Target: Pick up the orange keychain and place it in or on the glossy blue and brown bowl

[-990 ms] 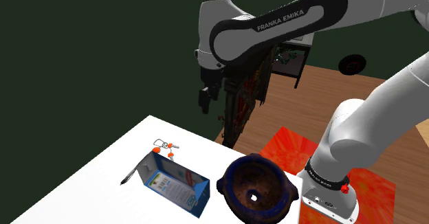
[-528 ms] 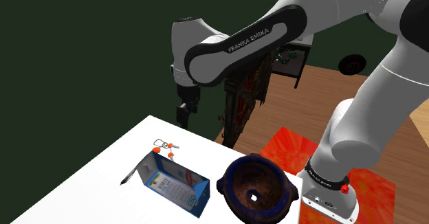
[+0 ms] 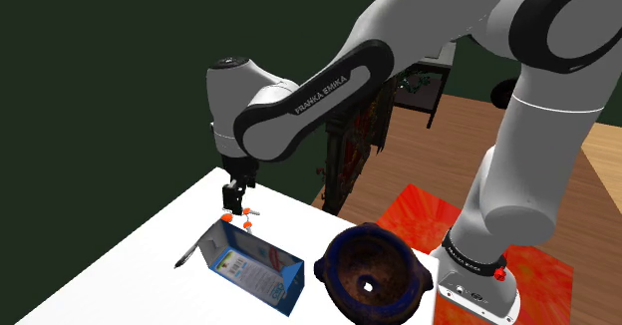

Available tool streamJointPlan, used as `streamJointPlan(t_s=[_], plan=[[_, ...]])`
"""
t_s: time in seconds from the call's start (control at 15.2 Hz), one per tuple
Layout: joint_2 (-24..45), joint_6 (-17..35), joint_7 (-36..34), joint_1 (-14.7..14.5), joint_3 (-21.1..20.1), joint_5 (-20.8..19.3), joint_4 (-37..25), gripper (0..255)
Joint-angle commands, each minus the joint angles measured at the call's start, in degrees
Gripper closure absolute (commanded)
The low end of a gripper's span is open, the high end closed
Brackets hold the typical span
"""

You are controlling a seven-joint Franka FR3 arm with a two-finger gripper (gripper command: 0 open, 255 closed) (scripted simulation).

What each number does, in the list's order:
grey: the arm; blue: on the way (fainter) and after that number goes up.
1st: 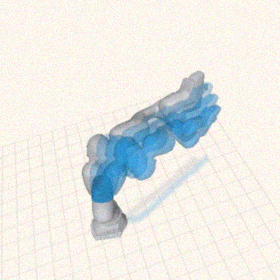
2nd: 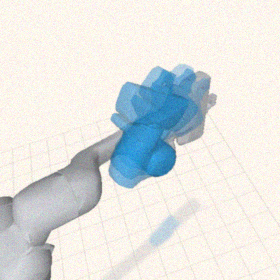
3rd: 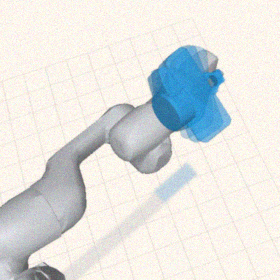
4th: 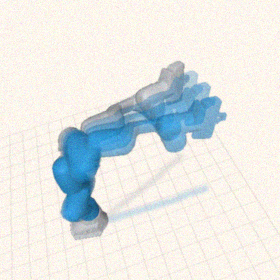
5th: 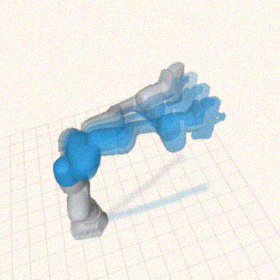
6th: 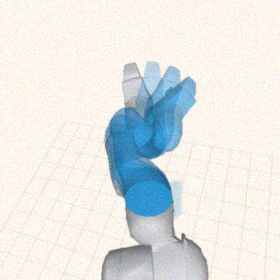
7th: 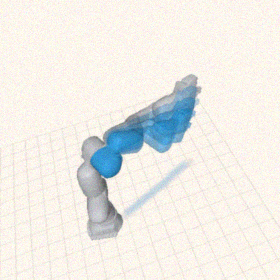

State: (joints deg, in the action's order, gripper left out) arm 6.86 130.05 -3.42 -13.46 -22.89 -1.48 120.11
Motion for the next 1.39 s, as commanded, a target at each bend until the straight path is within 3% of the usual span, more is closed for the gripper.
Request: streamJointPlan(t_s=[0.0,0.4,0.86,0.92,1.32], plan=[[1.7,1.3,-0.5,-0.3,0.0,-0.9,-0.3,0],[4.6,5.1,-1.6,-0.7,0.4,-2.5,0.8,0],[4.6,5.1,-1.6,-0.7,0.4,-2.5,0.8,0],[4.6,5.1,-1.6,-0.7,0.4,-2.5,0.8,255],[4.3,4.9,-1.8,-0.9,0.2,-2.4,0.9,255]])
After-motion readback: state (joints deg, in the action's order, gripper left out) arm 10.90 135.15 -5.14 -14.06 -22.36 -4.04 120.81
